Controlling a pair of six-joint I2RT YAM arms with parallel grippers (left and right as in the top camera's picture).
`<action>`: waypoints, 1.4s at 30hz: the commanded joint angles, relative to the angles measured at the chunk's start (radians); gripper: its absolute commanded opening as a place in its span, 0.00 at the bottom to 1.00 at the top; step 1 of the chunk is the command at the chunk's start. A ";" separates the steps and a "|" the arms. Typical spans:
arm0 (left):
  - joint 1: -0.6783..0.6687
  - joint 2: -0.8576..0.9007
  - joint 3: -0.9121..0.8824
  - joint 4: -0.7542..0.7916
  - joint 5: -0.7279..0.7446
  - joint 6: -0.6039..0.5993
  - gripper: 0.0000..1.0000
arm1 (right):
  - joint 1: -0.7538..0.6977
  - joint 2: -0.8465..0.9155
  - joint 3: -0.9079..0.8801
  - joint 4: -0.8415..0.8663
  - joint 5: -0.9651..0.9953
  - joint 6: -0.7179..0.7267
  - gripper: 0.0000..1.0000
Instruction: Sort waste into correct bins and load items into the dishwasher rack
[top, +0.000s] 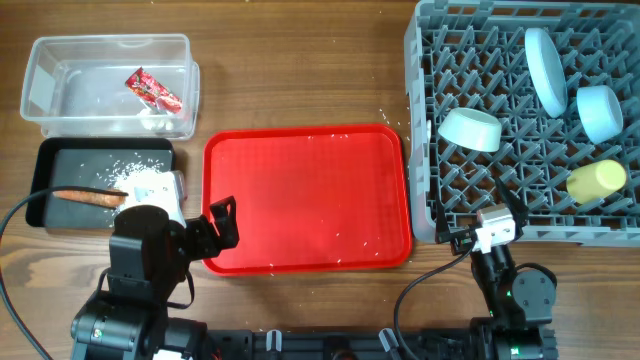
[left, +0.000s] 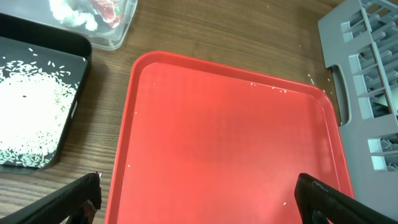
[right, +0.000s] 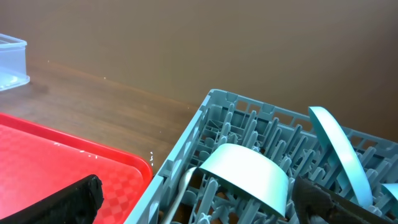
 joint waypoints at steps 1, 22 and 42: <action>-0.004 0.000 -0.005 0.003 -0.011 -0.013 1.00 | 0.005 -0.011 -0.002 0.009 0.021 -0.010 1.00; -0.004 0.000 -0.005 0.003 -0.011 -0.013 1.00 | 0.005 -0.013 -0.003 0.047 0.021 -0.010 1.00; -0.004 0.000 -0.005 0.003 -0.011 -0.013 1.00 | 0.005 -0.012 -0.003 0.009 0.021 -0.010 1.00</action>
